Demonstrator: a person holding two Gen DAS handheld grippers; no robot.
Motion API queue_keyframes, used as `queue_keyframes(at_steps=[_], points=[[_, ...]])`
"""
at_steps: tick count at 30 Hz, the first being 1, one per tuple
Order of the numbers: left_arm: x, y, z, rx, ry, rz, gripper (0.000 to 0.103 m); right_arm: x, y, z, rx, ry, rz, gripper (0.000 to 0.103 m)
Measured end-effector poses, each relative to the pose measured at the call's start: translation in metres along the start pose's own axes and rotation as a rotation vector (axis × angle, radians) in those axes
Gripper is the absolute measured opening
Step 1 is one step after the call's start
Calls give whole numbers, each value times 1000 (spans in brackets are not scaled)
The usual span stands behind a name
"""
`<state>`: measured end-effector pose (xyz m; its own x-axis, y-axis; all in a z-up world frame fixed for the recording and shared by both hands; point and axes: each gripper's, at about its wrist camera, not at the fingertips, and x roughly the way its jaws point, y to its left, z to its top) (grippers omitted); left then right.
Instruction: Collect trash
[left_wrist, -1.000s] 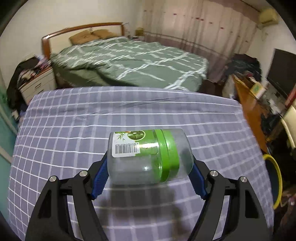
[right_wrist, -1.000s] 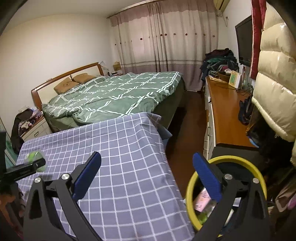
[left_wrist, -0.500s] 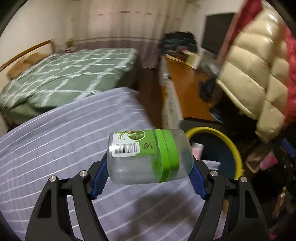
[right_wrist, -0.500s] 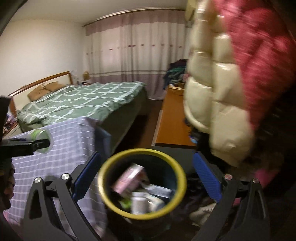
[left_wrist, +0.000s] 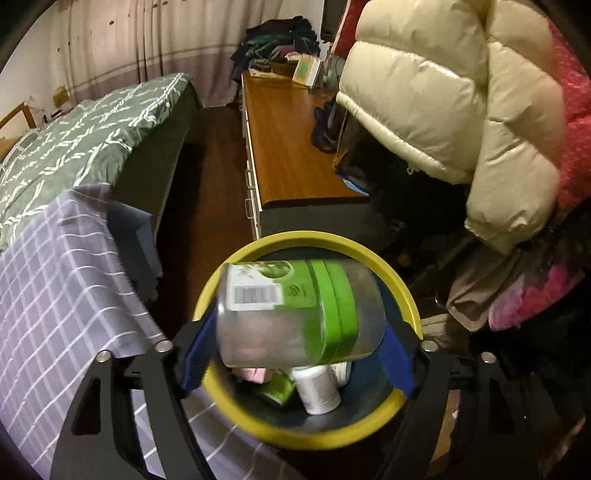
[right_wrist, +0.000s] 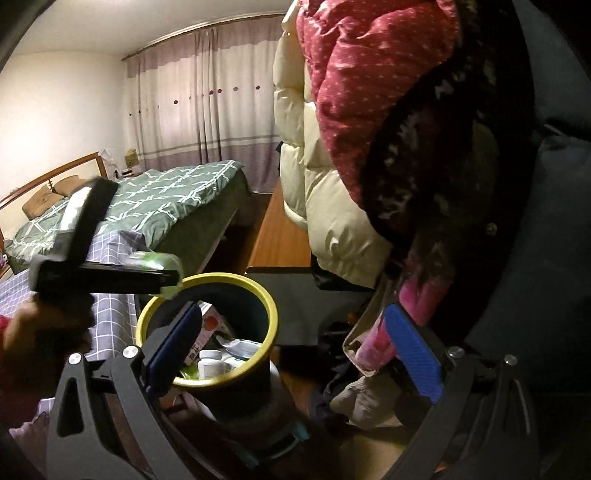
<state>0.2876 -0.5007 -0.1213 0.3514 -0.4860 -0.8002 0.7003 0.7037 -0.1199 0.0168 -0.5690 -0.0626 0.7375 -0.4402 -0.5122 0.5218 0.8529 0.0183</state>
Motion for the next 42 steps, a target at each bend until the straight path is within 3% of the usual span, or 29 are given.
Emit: queue_keyframes(at_steps=[1, 5, 8, 11, 18, 26, 36, 42], points=[[1, 2, -1, -6, 1, 7, 88, 0, 1, 0, 3, 0, 2, 95], [-25, 17, -8, -33, -25, -5, 89, 4, 7, -1, 1, 10, 26, 95], [-76, 38, -24, -57, -114, 12, 98, 6, 21, -1, -9, 19, 62, 95], [-134, 59, -49, -84, -227, 61, 98, 8, 42, 0, -36, 24, 121, 95], [-268, 108, -148, -196, -394, 243, 98, -13, 101, 2, -113, -4, 258, 95], [-376, 155, -256, -380, -476, 492, 98, -59, 148, 8, -180, -57, 349, 96], [-442, 188, -358, -575, -544, 599, 98, -88, 178, -3, -254, -29, 436, 96], [-451, 191, -376, -577, -542, 659, 98, -96, 183, -6, -267, -38, 438, 96]])
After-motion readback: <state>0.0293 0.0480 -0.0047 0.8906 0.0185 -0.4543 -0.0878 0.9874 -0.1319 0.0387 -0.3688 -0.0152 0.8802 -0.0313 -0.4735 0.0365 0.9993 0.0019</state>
